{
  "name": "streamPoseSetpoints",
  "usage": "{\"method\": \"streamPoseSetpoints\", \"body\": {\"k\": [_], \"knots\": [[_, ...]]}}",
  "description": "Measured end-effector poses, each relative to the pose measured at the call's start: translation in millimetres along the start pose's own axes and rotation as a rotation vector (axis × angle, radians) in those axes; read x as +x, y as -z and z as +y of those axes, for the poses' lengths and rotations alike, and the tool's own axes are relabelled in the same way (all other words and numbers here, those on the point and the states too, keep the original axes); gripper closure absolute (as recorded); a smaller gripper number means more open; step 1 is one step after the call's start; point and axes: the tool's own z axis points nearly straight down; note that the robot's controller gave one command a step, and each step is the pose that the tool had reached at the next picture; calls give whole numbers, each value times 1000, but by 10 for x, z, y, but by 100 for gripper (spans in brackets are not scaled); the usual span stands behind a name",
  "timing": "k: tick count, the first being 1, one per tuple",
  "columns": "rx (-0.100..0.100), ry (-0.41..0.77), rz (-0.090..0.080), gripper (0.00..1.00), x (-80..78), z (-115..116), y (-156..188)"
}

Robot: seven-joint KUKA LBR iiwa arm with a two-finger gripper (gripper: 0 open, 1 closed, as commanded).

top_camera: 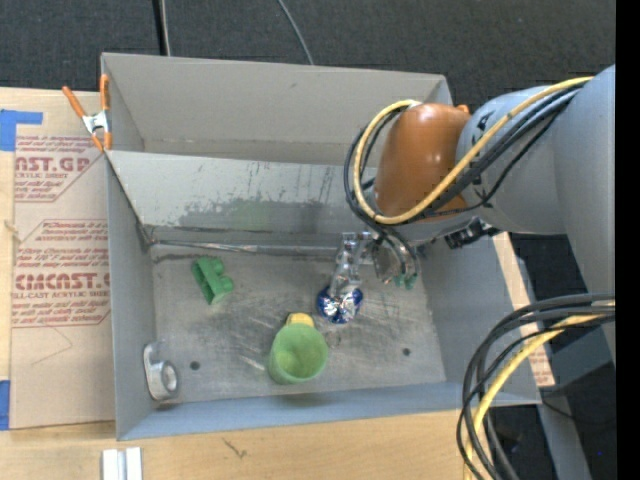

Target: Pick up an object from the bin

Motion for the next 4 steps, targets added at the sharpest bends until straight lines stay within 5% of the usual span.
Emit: {"method": "streamPoseSetpoints", "body": {"k": [1,2,3,4], "knots": [[1,6,-9,100,-8,11,1127],[0,-206,5,100,99,333,-189],[1,87,-6,100,808,327,1606],[0,86,0,0,810,327,1569]]}}
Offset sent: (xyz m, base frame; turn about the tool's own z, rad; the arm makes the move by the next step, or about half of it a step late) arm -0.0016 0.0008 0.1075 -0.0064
